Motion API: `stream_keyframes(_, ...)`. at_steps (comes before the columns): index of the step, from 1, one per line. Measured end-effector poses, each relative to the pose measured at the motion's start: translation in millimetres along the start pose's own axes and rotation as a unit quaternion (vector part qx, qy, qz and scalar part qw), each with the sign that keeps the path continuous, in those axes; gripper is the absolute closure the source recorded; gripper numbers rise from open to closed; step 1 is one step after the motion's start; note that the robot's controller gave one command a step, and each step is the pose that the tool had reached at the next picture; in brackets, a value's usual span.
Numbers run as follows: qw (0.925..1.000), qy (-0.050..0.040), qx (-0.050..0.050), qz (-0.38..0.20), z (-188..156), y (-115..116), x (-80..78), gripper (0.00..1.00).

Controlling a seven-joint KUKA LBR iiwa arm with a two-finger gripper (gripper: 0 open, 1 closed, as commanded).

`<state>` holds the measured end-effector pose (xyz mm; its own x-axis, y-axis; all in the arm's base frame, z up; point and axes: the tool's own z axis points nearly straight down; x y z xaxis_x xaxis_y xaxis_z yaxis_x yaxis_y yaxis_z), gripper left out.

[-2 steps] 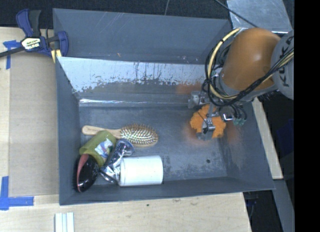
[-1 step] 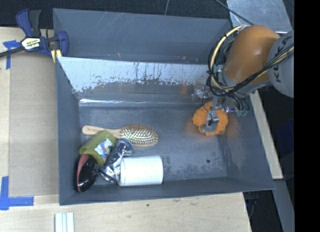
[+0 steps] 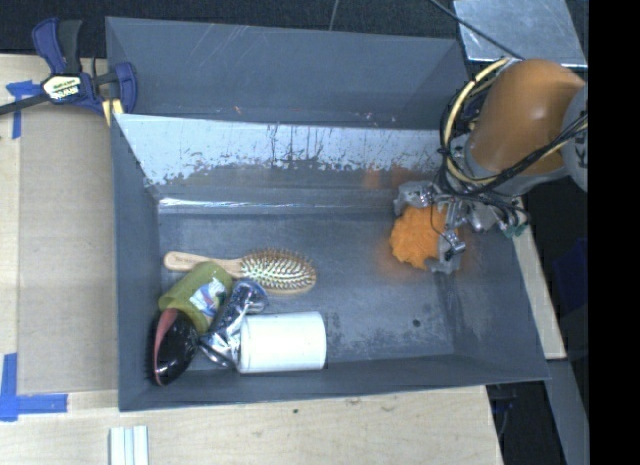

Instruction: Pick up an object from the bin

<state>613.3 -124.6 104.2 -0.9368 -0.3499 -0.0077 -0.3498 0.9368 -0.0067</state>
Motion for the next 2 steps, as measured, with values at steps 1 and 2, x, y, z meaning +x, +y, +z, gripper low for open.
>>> stream_keyframes(1, 1.0, -0.0009, 0.0, 0.008, -25.0, 39.1, 38.5, 0.0)
stream_keyframes(2, 1.0, -0.0016, 0.0, 0.009, -24.0, 38.2, 37.4, 1.0)
